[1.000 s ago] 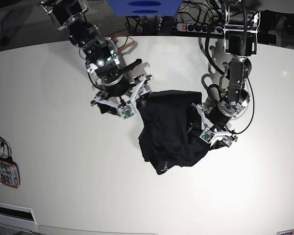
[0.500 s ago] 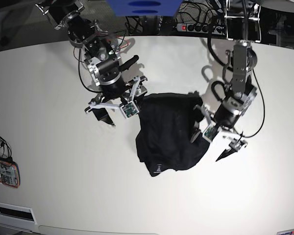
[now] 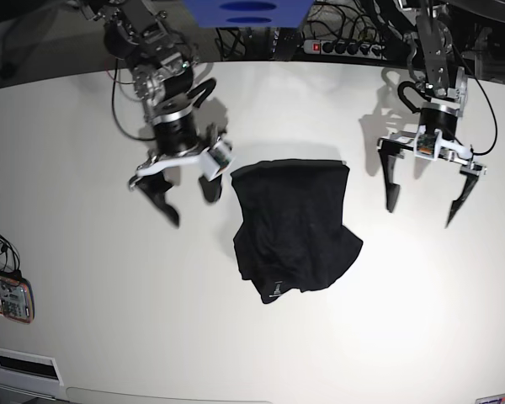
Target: Fold the T-shirt properly
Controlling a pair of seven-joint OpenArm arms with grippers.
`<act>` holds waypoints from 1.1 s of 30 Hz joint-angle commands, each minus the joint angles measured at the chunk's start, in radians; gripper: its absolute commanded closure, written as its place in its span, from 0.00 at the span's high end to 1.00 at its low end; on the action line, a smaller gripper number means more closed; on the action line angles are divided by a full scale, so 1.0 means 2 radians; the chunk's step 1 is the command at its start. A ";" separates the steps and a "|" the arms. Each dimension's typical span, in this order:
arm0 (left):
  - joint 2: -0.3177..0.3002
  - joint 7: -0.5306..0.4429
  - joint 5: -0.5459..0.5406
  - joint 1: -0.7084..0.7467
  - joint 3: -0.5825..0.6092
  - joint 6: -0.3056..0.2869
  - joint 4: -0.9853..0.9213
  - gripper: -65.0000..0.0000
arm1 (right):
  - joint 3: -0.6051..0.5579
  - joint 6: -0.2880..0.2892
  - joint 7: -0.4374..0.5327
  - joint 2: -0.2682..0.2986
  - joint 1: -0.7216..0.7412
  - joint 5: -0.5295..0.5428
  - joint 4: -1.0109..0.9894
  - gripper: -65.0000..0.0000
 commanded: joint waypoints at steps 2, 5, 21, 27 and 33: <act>-0.003 -0.044 -0.049 0.007 -0.019 0.010 -0.014 0.89 | 0.041 -0.035 0.057 0.000 -0.019 0.019 0.012 0.72; 0.007 -0.101 -0.096 0.008 -0.035 0.010 -0.053 0.89 | 0.105 -0.107 0.138 0.000 -0.040 0.063 0.012 0.72; 0.007 -0.112 -0.127 0.119 -0.034 0.010 -0.024 0.89 | 0.297 -0.147 0.501 -0.001 -0.134 0.187 0.002 0.72; 0.005 -0.112 -0.114 0.169 -0.037 0.010 0.023 0.89 | 0.322 -0.147 0.520 -0.001 -0.167 0.188 -0.015 0.72; 0.007 -0.112 -0.081 0.220 -0.039 0.010 0.024 0.89 | 0.324 -0.147 0.561 -0.001 -0.227 0.188 -0.030 0.72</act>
